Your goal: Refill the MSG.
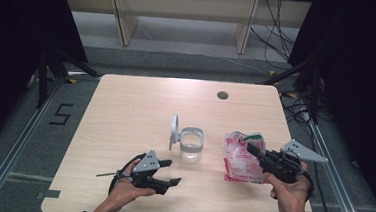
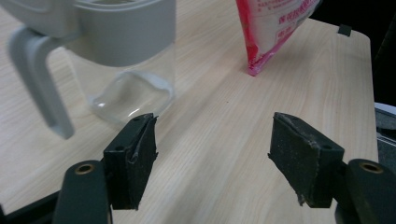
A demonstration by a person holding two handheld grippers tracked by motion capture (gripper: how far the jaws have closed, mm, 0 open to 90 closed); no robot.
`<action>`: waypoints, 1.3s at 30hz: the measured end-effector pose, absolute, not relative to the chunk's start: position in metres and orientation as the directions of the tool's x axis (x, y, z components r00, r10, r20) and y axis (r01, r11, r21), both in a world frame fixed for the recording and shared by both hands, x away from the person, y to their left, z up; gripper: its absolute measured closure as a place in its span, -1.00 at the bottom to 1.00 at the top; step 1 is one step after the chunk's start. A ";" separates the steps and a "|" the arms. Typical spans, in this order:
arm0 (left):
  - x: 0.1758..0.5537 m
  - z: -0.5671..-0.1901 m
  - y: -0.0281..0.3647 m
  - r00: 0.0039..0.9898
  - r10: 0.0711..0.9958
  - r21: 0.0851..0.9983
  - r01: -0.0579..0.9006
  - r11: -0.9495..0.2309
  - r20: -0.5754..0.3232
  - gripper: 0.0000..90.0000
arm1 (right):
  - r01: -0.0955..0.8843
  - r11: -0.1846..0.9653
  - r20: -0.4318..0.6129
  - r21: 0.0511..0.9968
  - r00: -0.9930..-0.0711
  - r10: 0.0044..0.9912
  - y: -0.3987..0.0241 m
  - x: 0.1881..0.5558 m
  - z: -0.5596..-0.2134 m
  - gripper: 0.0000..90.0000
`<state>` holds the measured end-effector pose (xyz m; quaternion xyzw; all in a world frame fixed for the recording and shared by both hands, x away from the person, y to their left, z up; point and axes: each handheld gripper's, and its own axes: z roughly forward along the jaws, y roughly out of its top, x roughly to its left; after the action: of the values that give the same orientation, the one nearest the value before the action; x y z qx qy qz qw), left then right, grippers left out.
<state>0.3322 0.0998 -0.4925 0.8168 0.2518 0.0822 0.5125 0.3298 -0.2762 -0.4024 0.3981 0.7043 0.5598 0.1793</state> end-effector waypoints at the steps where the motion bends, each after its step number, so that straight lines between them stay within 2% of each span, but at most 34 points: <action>1: 0.332 -0.493 0.095 0.864 0.491 0.876 0.321 -0.360 -0.114 -0.31 | 0.340 0.058 0.177 0.939 -0.619 0.765 -0.276 0.331 -0.401 1.00; 6: 0.339 -0.494 0.066 0.892 0.443 0.880 0.283 -0.381 -0.095 -0.29 | 0.322 0.048 0.178 0.945 -0.634 0.752 -0.273 0.332 -0.389 1.00; 11: 0.343 -0.494 0.033 0.900 0.419 0.891 0.282 -0.355 -0.117 -0.27 | 0.299 0.038 0.172 0.954 -0.645 0.745 -0.269 0.335 -0.372 1.00; 14: 0.345 -0.491 0.014 0.915 0.395 0.895 0.239 -0.377 -0.078 -0.26 | 0.264 0.052 0.141 0.963 -0.659 0.739 -0.265 0.339 -0.363 1.00; 21: 0.352 -0.496 -0.018 0.893 0.438 0.905 0.264 -0.334 -0.098 -0.24 | 0.226 0.038 0.129 0.974 -0.677 0.725 -0.254 0.342 -0.347 1.00; 25: 0.353 -0.494 -0.026 0.874 0.483 0.909 0.249 -0.334 -0.062 -0.23 | 0.238 0.035 0.141 0.971 -0.682 0.717 -0.245 0.341 -0.346 1.00; 30: 0.352 -0.491 -0.026 0.876 0.480 0.918 0.234 -0.321 -0.056 -0.15 | 0.236 0.037 0.144 0.971 -0.701 0.698 -0.239 0.342 -0.346 1.00; 39: 0.352 -0.491 -0.028 0.862 0.506 0.925 0.214 -0.314 -0.028 0.08 | 0.222 0.050 0.127 0.974 -0.710 0.693 -0.234 0.344 -0.347 1.00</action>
<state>0.3524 -0.0285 -0.4914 0.7992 0.2252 0.1346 0.5407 0.3437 -0.2341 -0.3470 0.3276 0.6979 0.6066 0.1940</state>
